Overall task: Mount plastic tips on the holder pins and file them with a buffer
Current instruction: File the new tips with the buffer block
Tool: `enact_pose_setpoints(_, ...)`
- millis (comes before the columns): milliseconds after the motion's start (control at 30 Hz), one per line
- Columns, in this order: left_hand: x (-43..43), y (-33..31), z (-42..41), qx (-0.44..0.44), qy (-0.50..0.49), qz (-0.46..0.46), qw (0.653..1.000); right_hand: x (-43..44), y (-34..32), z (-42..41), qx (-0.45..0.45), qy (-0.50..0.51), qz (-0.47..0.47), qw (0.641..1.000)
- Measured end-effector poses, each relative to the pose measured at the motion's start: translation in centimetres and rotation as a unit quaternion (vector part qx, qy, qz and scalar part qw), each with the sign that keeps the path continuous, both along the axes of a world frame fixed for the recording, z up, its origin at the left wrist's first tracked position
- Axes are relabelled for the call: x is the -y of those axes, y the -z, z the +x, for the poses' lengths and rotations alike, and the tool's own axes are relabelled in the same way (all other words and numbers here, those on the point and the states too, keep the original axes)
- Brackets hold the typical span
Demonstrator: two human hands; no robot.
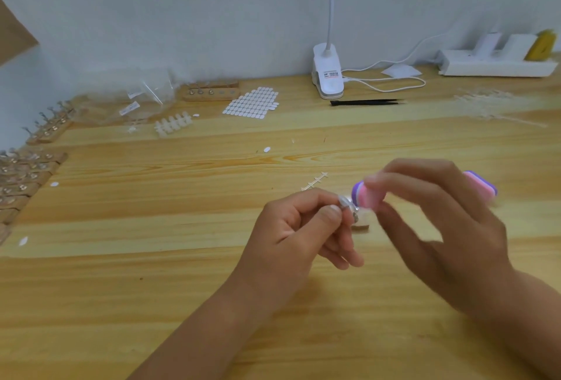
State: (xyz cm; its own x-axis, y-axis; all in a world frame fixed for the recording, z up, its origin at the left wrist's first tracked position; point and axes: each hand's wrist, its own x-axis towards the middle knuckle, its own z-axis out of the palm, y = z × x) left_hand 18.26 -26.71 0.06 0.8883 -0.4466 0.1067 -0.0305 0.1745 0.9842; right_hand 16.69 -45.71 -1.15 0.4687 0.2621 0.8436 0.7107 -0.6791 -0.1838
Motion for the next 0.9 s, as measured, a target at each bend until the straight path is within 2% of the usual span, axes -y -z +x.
enact_pose_setpoints(133, 0.0, 0.0, -0.1, 0.009, 0.010, 0.006, 1.000, -0.4, 0.5, -0.2, 0.020, -0.022, -0.053, 0.998)
enact_pose_setpoints(233, -0.2, 0.0, 0.0, 0.006, 0.003, 0.011, 1.000, 0.4, 0.3, 0.4, -0.003, 0.010, -0.023, 1.000)
enact_pose_setpoints(300, -0.1, 0.0, 0.0, 0.012, 0.012, 0.013, 1.000, -0.3, 0.3, 0.0, 0.000, -0.003, -0.006, 1.000)
enact_pose_setpoints(433, -0.1, -0.1, -0.2, 0.021, 0.022, 0.013, 0.999, -0.4, 0.4, -0.3, 0.015, -0.023, -0.042, 0.999)
enact_pose_setpoints(533, -0.2, 0.1, -0.1, 0.027, 0.013, 0.026, 0.999, 0.2, 0.0, 0.0, -0.011, -0.002, -0.019, 1.000)
enact_pose_setpoints(667, 0.0, 0.1, -0.3, 0.051, 0.017, 0.035, 0.998, -1.2, 0.1, -0.9, -0.002, -0.040, -0.016, 0.999)
enact_pose_setpoints(800, -0.2, 0.2, -0.2, 0.050, 0.006, 0.041, 0.998, -0.2, -0.2, -0.3, -0.016, -0.017, -0.011, 1.000)
enact_pose_setpoints(900, -0.1, 0.2, -0.2, 0.051, 0.006, 0.040, 0.998, -1.1, 0.1, -0.7, -0.017, -0.038, -0.008, 0.999)
